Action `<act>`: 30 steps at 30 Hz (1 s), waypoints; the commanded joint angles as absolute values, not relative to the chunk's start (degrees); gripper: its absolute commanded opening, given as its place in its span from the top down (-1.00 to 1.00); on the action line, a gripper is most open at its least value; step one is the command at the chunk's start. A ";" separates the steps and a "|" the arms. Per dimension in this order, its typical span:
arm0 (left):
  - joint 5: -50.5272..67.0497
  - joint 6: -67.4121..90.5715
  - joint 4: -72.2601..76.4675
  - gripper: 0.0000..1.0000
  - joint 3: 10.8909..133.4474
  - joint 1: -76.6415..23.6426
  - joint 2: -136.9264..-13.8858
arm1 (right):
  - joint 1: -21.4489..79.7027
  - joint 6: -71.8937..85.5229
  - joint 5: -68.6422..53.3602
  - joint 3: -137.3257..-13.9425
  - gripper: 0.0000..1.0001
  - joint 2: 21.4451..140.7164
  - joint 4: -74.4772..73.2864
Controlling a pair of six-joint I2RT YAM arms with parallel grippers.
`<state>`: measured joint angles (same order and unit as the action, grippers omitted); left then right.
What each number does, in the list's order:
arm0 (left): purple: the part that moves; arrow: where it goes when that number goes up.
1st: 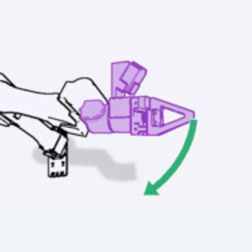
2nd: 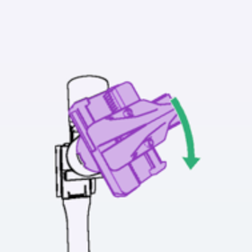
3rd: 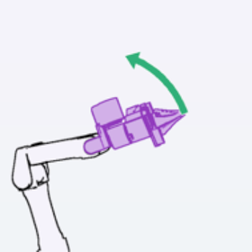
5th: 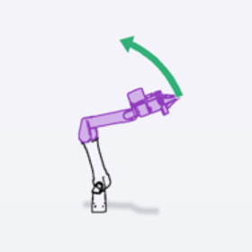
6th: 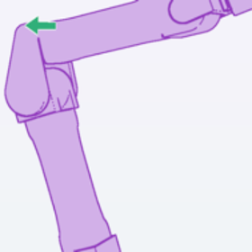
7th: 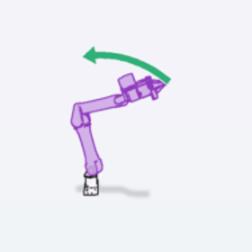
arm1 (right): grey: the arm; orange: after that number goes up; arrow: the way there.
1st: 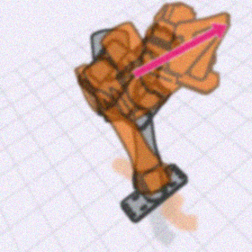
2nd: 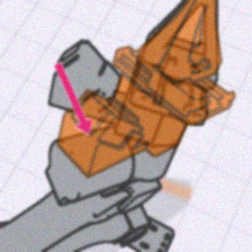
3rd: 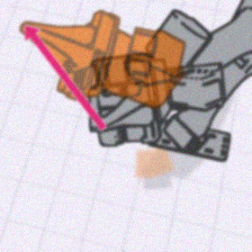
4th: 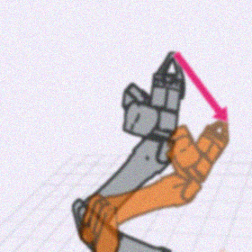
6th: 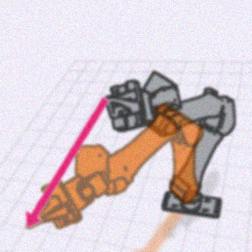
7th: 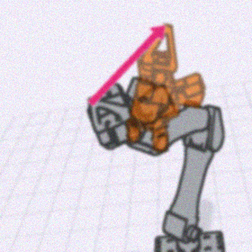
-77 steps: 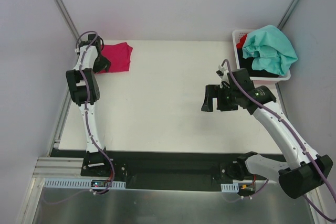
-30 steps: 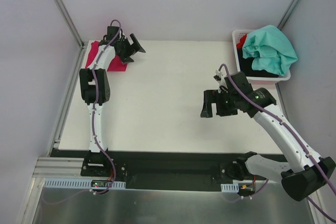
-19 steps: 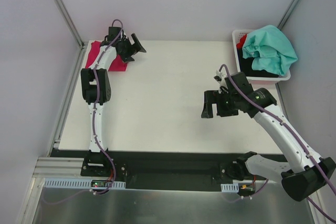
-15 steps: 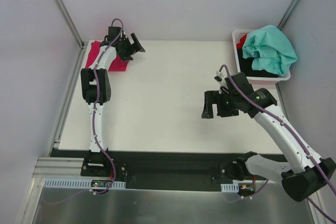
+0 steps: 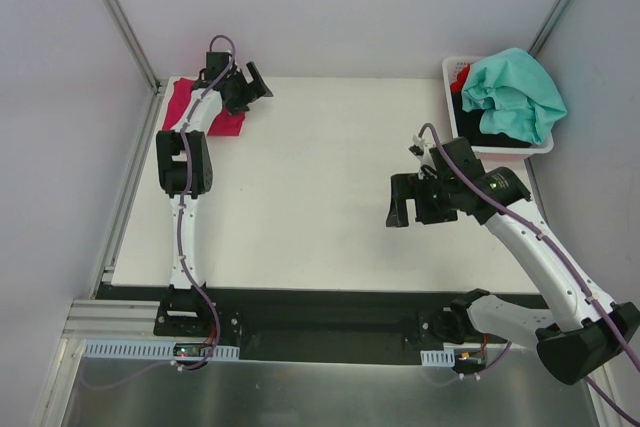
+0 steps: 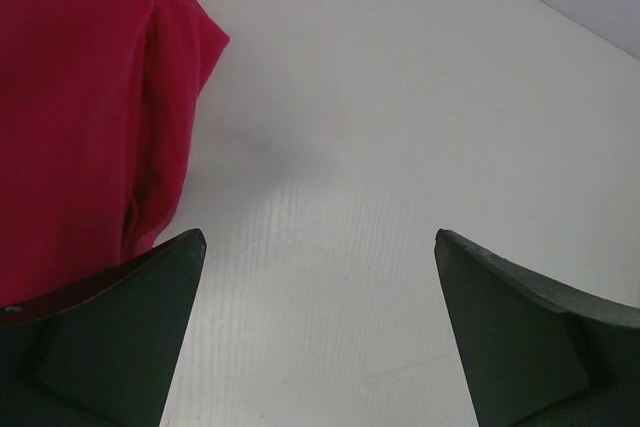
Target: Fold and stack the t-shirts
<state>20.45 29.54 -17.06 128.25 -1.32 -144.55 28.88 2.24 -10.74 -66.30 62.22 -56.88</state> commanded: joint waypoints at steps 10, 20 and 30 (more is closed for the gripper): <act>16.61 25.93 -15.82 -0.98 127.44 1.40 -143.53 | 29.18 1.93 -10.72 -68.20 -0.93 61.88 -57.92; 15.65 23.56 -15.91 -0.98 124.98 2.81 -142.65 | 29.18 1.93 -10.63 -68.82 -0.93 62.23 -58.27; 16.52 25.22 -14.33 -0.98 125.34 3.16 -136.08 | 29.18 2.29 -11.43 -69.08 -0.93 62.58 -57.83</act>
<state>17.39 25.93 -15.27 125.73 2.37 -144.29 28.88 2.28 -10.96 -66.32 62.59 -56.90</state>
